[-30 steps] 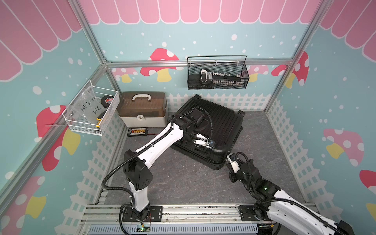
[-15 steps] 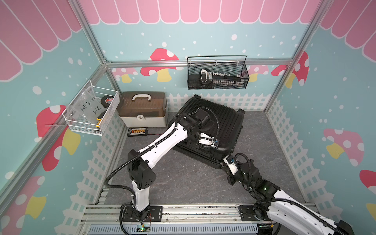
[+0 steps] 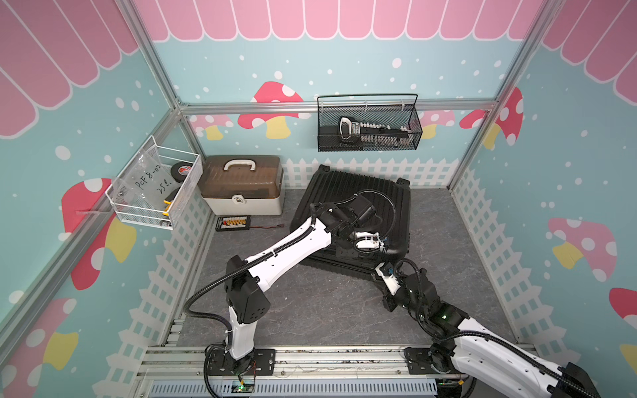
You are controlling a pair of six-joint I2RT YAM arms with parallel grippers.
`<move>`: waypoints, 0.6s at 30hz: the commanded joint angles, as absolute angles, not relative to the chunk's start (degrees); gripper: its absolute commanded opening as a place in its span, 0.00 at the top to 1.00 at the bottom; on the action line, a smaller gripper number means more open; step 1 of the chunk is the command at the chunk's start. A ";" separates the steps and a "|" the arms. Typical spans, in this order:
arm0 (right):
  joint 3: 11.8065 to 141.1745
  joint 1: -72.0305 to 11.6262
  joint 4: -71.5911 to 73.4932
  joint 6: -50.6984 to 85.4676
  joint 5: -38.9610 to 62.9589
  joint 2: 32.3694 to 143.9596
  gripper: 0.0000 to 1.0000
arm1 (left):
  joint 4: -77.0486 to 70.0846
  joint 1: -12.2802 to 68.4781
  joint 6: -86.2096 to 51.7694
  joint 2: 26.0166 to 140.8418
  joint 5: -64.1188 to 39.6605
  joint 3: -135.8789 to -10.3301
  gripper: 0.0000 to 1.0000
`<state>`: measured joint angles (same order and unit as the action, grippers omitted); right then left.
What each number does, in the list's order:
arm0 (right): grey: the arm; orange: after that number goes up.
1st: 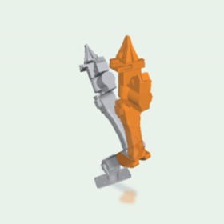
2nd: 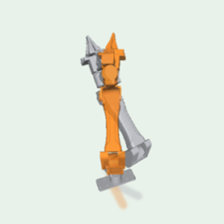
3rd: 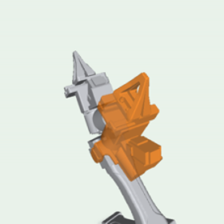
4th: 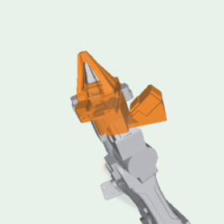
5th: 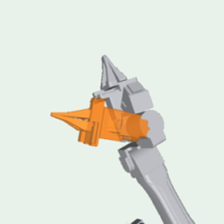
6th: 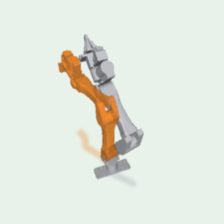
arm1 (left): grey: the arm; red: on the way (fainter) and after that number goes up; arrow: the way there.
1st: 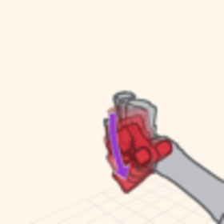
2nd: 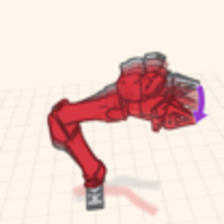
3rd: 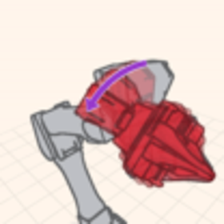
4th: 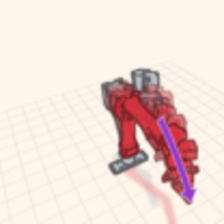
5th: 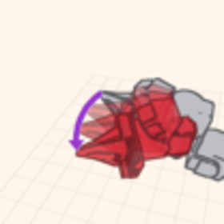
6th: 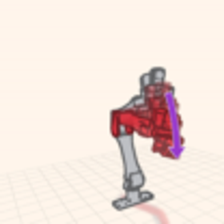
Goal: Close the suitcase zippers
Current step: Zip the zipper on the suitcase.
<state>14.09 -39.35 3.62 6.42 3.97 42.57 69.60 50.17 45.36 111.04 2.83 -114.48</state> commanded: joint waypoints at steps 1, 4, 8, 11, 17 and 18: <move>14.28 -40.34 11.08 1.90 12.17 43.45 1.00 | 57.48 49.91 31.65 112.32 4.04 -117.14 0.85; 14.67 -40.34 13.39 0.89 13.28 45.88 1.00 | 57.41 50.57 30.64 113.86 3.09 -117.92 0.85; 15.85 -40.77 15.82 0.05 13.66 50.15 1.00 | 57.10 51.15 27.82 117.01 5.02 -120.95 0.85; 16.55 -41.63 17.56 -0.90 14.27 52.53 1.00 | 57.13 51.24 25.19 119.06 5.58 -123.80 0.86; 17.31 -43.47 21.18 -2.45 13.94 55.82 1.00 | 58.72 51.42 17.41 123.52 7.19 -131.87 0.84; 17.39 -43.78 21.65 -2.54 13.81 56.25 1.00 | 59.08 51.50 16.56 124.24 6.89 -133.07 0.84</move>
<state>15.42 -39.83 16.34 1.45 2.70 55.81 72.60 53.08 30.70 121.56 4.47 -128.49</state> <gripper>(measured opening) 0.049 0.324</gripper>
